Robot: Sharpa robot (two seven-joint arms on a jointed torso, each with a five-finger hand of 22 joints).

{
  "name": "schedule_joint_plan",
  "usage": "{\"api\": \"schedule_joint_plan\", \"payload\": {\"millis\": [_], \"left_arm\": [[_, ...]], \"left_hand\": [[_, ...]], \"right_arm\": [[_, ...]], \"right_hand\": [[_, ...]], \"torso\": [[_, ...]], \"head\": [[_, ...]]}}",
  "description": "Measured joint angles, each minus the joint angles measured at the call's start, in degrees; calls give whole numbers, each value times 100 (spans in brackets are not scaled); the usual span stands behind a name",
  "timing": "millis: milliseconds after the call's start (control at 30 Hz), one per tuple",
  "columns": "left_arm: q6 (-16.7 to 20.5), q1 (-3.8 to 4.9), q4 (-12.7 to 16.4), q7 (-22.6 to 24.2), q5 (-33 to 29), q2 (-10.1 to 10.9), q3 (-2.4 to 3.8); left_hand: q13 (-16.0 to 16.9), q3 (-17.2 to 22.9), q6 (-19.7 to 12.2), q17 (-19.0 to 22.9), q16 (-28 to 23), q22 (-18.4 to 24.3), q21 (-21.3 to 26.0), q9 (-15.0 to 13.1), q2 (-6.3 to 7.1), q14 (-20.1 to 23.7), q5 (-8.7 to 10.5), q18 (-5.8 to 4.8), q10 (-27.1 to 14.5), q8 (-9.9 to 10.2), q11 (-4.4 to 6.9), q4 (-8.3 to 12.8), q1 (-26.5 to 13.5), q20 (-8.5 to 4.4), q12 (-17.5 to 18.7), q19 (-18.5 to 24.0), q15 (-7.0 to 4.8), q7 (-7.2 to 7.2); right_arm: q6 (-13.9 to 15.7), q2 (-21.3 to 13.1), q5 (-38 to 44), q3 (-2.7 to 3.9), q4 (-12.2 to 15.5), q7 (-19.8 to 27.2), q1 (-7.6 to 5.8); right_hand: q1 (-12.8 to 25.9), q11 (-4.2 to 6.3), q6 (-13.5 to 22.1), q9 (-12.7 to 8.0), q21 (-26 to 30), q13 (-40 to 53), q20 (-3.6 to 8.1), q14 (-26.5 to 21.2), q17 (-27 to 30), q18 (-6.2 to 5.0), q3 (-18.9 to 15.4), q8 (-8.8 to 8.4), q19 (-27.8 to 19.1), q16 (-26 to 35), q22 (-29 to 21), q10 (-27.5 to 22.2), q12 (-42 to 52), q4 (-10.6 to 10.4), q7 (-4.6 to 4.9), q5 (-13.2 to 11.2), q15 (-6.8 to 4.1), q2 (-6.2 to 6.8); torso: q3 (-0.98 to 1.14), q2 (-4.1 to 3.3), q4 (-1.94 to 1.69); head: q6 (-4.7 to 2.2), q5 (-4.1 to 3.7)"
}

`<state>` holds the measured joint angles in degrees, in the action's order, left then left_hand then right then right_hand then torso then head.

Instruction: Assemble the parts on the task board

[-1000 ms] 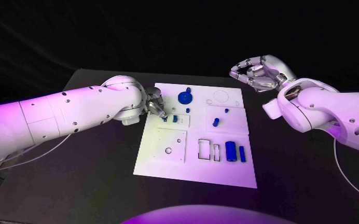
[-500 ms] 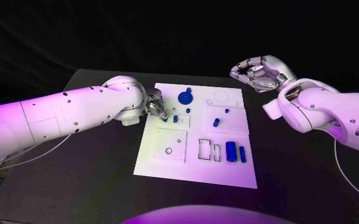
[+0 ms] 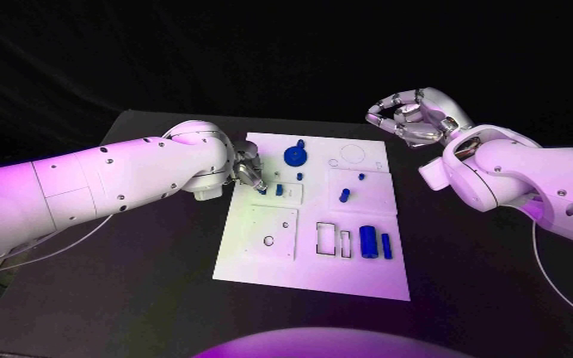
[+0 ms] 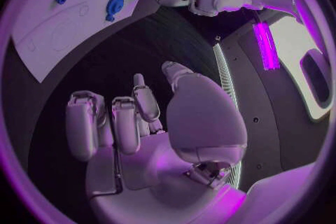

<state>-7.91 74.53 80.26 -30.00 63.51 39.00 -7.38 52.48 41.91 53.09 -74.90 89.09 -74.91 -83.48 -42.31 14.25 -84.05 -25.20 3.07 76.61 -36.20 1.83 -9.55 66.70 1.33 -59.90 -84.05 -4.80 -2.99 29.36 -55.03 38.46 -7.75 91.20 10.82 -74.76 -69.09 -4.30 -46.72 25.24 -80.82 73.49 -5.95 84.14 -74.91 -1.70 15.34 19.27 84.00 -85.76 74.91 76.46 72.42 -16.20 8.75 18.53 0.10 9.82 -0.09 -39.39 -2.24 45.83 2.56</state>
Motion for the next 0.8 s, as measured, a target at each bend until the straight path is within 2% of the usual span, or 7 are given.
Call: {"api": "schedule_joint_plan", "payload": {"millis": [67, 133, 300, 367, 400, 800], "left_arm": [[-1, 1, -8, -5, 0, -10, 0], [-3, 1, -14, -10, -1, -21, 0], [-17, -5, -44, -28, -1, -63, -8], [-26, -5, -60, -36, -2, -79, -9], [-31, -5, -65, -41, -2, -84, -9], [-100, 1, -109, -52, -5, -113, -6]], "left_hand": [[1, 1, 0, 0, 0, 0, 0, -1, -19, 0, 0, 0, 0, -30, 0, -1, -22, 0, -1, 0, 0, 0], [16, 32, 0, 0, 0, 0, 0, -247, -45, 2, 0, 1, 4, -73, 3, -32, -122, 0, -30, 0, -2, 0], [26, 33, 9, 0, 0, 0, 0, -538, -29, 1, 41, 1, 45, -96, 42, -31, -280, 0, -37, 0, -42, -7], [36, 261, 30, 0, 0, 0, 0, -567, -7, 0, 90, 0, 67, -116, 59, 199, -445, -14, -62, 12, -43, 12], [37, 237, 32, 0, 0, 0, 0, -569, 14, 13, 91, 0, 73, -128, 54, 222, -498, -41, -63, 2, -55, 12], [105, 160, 74, 0, 23, 1, -27, -546, -8, 1, 91, 0, 93, -137, 74, 257, -601, -51, -106, 11, -83, 37]], "right_arm": [[0, -1, 0, 0, 1, 1, 0], [0, -2, 0, 0, 2, 1, 0], [1, -2, 0, 0, 4, 3, 0], [1, -2, 0, 0, 4, 3, 0], [1, -2, 0, 0, 4, 3, 0], [1, -5, 0, 0, 1, 7, 0]], "right_hand": [[0, 0, 0, 0, 0, 0, 0, 0, 0, 0, 0, 0, 0, 0, 0, 0, 0, 0, 0, 0, 0, 0], [0, 0, 0, 0, 0, 0, 0, 0, 0, 0, 0, 0, 0, 0, 0, 0, 0, 0, 0, 0, 0, 0], [0, 0, 0, 0, 0, -14, 0, 0, 0, 0, 0, 23, 0, 0, -1, 0, 0, 0, 0, 0, 0, 0], [0, 0, 0, 0, 0, -14, 0, 0, 0, 0, 0, 23, 0, 0, -1, 0, 0, 0, 0, 0, 0, 0], [0, 0, 0, 0, 0, -14, 0, 0, 0, 0, 0, 23, 0, 0, -1, 0, 0, 0, 0, 0, 0, 0], [0, 0, 0, 0, 0, -14, 0, 0, 1, 0, 0, 23, 0, 0, 3, 0, 0, 0, 0, 0, 0, 0]], "torso": [[0, 0, 1], [0, -1, 0], [-1, -2, 0], [-1, -3, 1], [-1, -3, 1], [-2, -1, 1]], "head": [[-1, -3], [-1, -5], [14, -10], [20, -12], [21, -14], [39, -30]]}}
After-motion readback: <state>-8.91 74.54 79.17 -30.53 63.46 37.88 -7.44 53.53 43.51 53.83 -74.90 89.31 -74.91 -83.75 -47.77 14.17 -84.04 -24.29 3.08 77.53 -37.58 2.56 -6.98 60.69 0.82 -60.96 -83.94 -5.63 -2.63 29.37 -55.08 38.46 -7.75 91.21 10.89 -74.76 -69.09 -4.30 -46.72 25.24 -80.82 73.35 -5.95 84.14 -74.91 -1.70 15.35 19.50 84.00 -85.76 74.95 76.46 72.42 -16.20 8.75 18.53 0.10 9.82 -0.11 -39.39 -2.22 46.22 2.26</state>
